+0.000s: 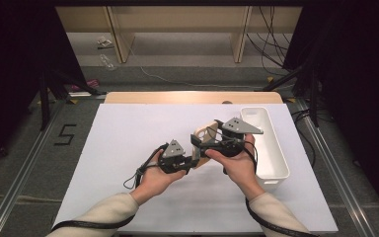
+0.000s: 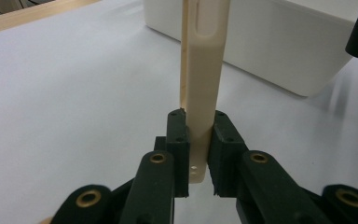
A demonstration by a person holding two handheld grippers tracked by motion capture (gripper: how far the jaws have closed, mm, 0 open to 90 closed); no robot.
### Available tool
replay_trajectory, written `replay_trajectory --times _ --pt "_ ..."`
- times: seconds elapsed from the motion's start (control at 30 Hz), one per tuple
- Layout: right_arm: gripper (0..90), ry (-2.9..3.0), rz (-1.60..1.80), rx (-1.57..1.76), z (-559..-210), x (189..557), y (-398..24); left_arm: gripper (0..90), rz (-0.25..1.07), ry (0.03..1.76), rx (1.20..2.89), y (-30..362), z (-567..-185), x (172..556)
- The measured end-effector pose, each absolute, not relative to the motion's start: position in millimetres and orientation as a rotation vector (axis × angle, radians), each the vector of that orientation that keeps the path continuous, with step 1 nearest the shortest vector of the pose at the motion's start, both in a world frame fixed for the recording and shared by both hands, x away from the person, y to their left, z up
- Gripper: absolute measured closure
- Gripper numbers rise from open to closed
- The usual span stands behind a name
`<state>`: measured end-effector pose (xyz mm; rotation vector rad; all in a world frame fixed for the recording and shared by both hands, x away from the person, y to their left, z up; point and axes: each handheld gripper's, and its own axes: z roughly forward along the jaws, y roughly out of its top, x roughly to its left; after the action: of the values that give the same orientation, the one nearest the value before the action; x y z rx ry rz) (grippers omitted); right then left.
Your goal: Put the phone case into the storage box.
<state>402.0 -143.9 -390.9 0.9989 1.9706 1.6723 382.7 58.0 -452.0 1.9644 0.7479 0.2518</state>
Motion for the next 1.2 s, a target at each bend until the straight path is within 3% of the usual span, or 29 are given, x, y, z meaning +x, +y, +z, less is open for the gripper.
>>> replay_trajectory --times 0.4,0.53,1.2 --pt "3.6 1.964 1.654 1.009 -392.6 401.9 -143.2 79.5 0.249 0.746 1.966 57.6 -451.8 382.0" --pt "10.2 1.955 1.646 1.018 -393.4 401.3 -143.4 79.5 0.248 0.748 1.963 57.6 -451.8 382.1" --pt "11.7 1.942 1.635 1.023 -394.1 400.4 -143.0 79.3 0.245 0.749 1.962 57.3 -452.0 382.1"
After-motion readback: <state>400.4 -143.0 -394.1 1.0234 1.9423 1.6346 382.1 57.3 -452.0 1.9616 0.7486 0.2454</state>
